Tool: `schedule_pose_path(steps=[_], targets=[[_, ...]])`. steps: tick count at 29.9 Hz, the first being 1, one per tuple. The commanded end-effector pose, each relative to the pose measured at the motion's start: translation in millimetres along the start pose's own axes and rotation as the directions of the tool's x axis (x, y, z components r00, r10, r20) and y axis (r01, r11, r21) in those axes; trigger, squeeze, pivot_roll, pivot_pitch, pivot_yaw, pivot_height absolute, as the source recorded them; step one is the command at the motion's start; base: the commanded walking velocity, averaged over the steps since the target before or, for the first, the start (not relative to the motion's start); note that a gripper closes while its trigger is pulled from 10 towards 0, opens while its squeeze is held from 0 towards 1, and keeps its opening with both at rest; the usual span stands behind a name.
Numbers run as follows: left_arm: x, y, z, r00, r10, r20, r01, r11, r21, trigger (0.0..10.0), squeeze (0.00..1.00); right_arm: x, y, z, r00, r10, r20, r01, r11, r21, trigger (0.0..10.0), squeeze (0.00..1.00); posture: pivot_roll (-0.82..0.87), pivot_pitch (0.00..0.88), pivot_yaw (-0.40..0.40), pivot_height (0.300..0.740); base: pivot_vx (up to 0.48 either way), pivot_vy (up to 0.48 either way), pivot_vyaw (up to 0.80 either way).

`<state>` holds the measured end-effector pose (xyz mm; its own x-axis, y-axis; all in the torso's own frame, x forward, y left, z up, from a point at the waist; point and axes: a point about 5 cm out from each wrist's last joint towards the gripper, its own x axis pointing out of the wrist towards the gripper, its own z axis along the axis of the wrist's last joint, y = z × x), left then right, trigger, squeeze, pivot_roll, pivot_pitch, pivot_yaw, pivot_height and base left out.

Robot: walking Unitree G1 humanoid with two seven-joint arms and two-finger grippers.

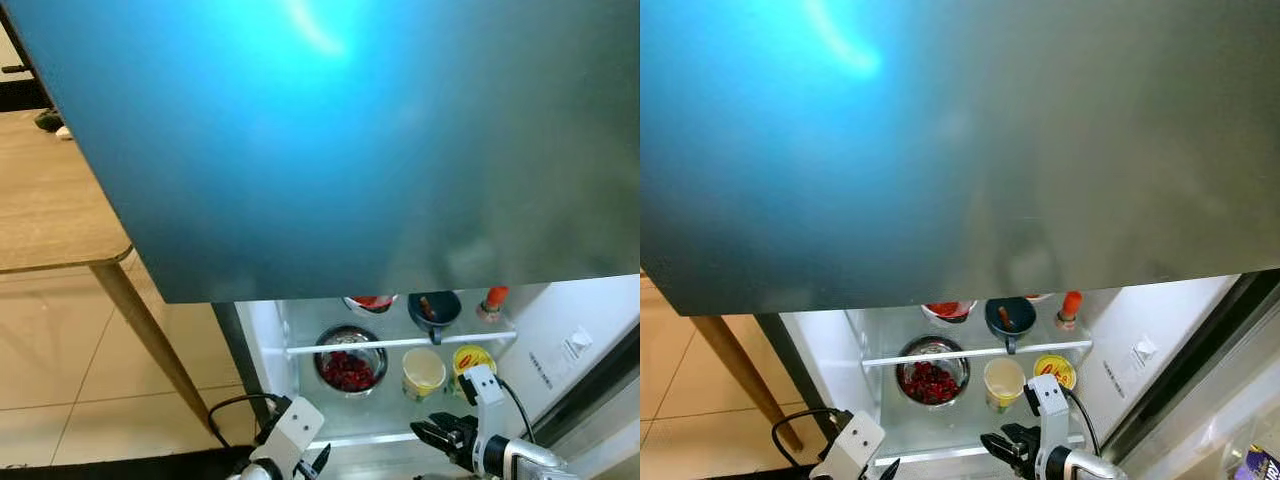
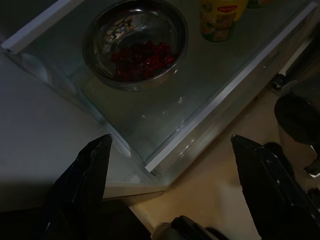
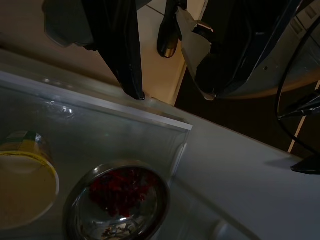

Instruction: Restocking fridge

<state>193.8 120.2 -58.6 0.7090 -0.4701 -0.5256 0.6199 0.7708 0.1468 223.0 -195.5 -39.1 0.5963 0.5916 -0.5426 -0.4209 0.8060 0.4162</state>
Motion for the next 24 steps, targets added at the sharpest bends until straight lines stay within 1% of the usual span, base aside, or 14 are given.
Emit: schedule_pose_path(steps=[1,3,5,7,8,9,12,15,18,20,24], targets=[[5.4,6.3,11.7,0.999,0.016,0.043,-0.017,1.0,0.024,10.0,0.0,-0.7,-0.7,-2.5,1.0,-0.011,-0.003,0.012,1.0,0.009,10.0,0.0,-0.06,0.0,-0.002,0.659,0.0,0.0,0.0],[8.0,5.5,16.9,0.998,0.007,0.065,-0.009,1.0,0.029,10.0,0.0,-2.9,-3.0,-4.0,1.0,-0.029,0.007,0.029,0.999,0.036,10.0,0.0,-0.06,0.0,-0.002,0.659,0.0,0.0,0.0],[8.0,5.5,16.9,0.998,0.007,0.065,-0.009,1.0,0.029,10.0,0.0,-2.9,-3.0,-4.0,1.0,-0.029,0.007,0.029,0.999,0.036,10.0,0.0,-0.06,0.0,-0.002,0.659,0.0,0.0,0.0],[9.6,5.3,20.7,0.997,0.003,0.081,-0.005,0.999,0.033,10.0,0.0,-4.2,-4.6,-5.2,0.999,-0.047,0.009,0.046,0.998,0.05,10.0,0.0,-0.06,0.0,-0.002,0.664,0.0,0.0,0.0],[11.8,5.0,25.6,0.995,-0.005,0.1,0.0,0.999,0.047,10.0,0.0,-5.3,-5.9,-7.0,0.998,-0.062,0.005,0.061,0.996,0.058,10.0,0.0,-0.06,0.0,-0.004,0.669,0.0,0.0,0.0],[11.8,5.0,25.6,0.995,-0.005,0.1,0.0,0.999,0.047,10.0,0.0,-5.3,-5.9,-7.0,0.998,-0.062,0.005,0.061,0.996,0.058,10.0,0.0,-0.06,0.0,-0.004,0.669,0.0,0.0,0.0],[18.1,1.5,40.9,0.986,-0.039,0.161,0.025,0.996,0.088,10.0,0.0,-7.6,-8.1,-11.4,0.995,-0.096,0.0,0.095,0.993,0.074,10.0,0.0,-0.06,0.0,-0.001,0.684,0.0,0.0,0.0],[19.9,0.0,45.3,0.983,-0.05,0.178,0.032,0.995,0.099,10.0,0.0,-8.0,-8.4,-12.3,0.995,-0.102,-0.001,0.102,0.992,0.078,10.0,0.0,-0.06,0.0,-0.001,0.689,0.0,0.0,0.0],[23.7,-2.7,54.8,0.975,-0.067,0.212,0.044,0.993,0.113,10.0,0.0,-8.2,-8.3,-14.5,0.994,-0.109,-0.005,0.109,0.99,0.086,10.0,0.0,-0.06,0.0,0.001,0.704,0.0,0.0,0.0],[23.7,-2.7,54.8,0.975,-0.067,0.212,0.044,0.993,0.113,10.0,0.0,-8.2,-8.3,-14.5,0.994,-0.109,-0.005,0.109,0.99,0.086,10.0,0.0,-0.06,0.0,0.001,0.704,0.0,0.0,0.0],[25.8,-4.7,59.4,0.971,-0.079,0.225,0.052,0.991,0.124,10.0,0.0,-9.3,-8.4,-17.7,0.993,-0.114,-0.013,0.115,0.989,0.094,10.0,0.0,-0.06,0.0,0.001,0.724,0.0,0.0,0.0]])
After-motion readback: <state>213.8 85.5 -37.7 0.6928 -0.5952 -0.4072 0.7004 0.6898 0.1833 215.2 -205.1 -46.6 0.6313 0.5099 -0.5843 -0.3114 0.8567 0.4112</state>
